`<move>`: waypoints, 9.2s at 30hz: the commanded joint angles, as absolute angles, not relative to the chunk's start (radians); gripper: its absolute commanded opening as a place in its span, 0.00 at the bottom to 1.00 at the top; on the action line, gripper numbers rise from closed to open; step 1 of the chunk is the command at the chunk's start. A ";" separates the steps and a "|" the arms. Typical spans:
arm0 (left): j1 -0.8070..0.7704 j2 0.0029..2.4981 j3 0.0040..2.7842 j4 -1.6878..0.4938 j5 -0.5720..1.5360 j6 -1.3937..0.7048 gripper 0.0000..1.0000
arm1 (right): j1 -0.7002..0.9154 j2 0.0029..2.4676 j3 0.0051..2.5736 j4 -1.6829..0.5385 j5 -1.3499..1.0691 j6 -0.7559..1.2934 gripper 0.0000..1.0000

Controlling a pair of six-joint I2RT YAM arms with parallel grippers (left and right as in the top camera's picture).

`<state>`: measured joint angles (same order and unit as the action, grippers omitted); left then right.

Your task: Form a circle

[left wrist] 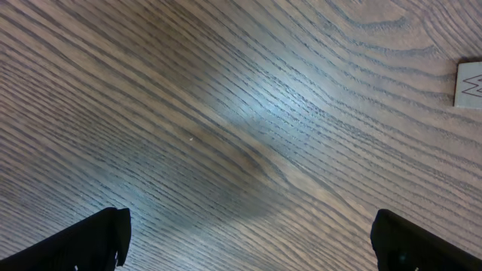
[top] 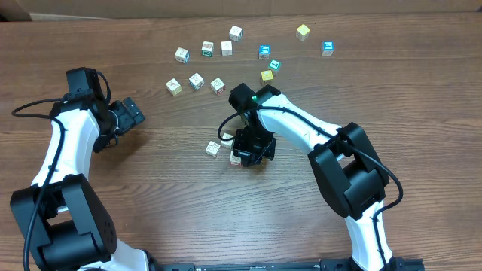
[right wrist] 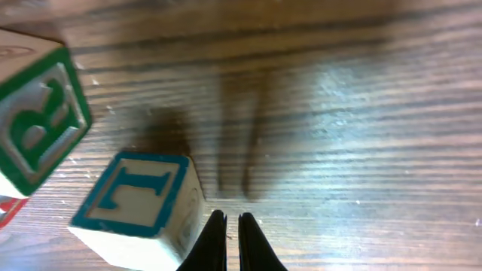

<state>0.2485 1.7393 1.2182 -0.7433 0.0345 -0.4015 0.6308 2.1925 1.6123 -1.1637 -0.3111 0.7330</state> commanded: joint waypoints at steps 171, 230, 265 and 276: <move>0.247 1.746 1.222 -0.744 0.043 -0.408 1.00 | 0.875 2.045 1.479 -0.893 0.022 0.981 0.04; 0.247 1.746 1.222 -0.744 0.043 -0.408 1.00 | 0.874 2.045 1.479 -0.897 0.044 0.981 0.05; 0.247 1.746 1.222 -0.744 0.042 -0.408 0.99 | 0.818 2.035 1.684 -0.948 -0.102 0.673 0.04; 0.247 1.746 1.222 -0.744 0.042 -0.408 0.99 | 0.791 2.039 1.708 -0.786 -0.091 0.593 0.04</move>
